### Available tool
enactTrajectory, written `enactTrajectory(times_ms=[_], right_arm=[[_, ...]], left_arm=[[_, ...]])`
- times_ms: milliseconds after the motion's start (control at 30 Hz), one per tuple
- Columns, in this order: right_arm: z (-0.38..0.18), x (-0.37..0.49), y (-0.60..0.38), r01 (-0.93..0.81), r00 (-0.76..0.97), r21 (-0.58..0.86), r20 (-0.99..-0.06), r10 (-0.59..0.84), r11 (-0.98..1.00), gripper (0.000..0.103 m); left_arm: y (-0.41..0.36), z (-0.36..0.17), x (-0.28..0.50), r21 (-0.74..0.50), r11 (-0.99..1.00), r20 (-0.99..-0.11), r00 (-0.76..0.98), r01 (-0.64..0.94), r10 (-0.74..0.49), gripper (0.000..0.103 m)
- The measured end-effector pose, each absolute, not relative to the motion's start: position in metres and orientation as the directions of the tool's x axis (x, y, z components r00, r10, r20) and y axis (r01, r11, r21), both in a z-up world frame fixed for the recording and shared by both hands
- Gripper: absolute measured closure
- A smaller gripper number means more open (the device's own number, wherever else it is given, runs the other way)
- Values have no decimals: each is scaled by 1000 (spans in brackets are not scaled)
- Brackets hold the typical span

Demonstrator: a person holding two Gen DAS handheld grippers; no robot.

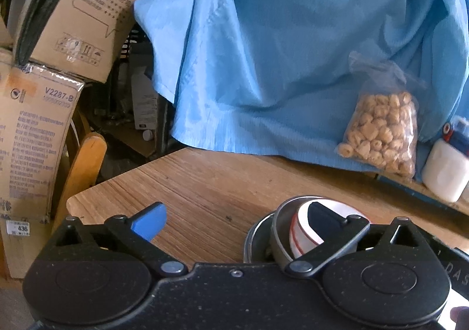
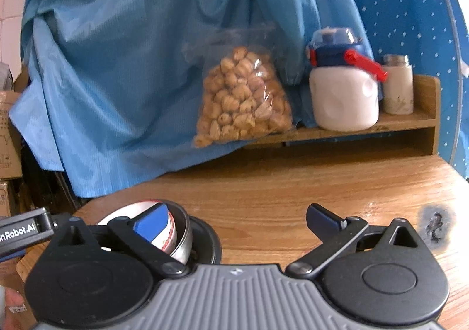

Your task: Organize plates and bowls

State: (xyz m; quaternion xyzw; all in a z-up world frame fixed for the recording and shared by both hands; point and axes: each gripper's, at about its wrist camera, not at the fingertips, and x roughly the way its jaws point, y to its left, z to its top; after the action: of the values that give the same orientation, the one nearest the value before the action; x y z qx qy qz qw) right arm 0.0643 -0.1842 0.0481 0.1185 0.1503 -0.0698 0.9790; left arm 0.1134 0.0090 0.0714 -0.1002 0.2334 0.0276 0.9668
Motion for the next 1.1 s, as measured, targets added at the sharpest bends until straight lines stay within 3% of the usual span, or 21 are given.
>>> enactTrajectory(times_ms=[233,600,1100], right_arm=[[56,37,-179,115,971,140,-223,-82,983,0],[58,-10,-178,66,992,147,-113,-49,987,0],[51,-72,-182,34,993,138,-119,-18,990,0]], left_arm=[[3,80,92,-178,981,-415,910,-79,-2,1],[8,84,42,-151,984,-344,939,-90,33,1],[7,74,-23,-111,994,-320,947,-14,-22,1]])
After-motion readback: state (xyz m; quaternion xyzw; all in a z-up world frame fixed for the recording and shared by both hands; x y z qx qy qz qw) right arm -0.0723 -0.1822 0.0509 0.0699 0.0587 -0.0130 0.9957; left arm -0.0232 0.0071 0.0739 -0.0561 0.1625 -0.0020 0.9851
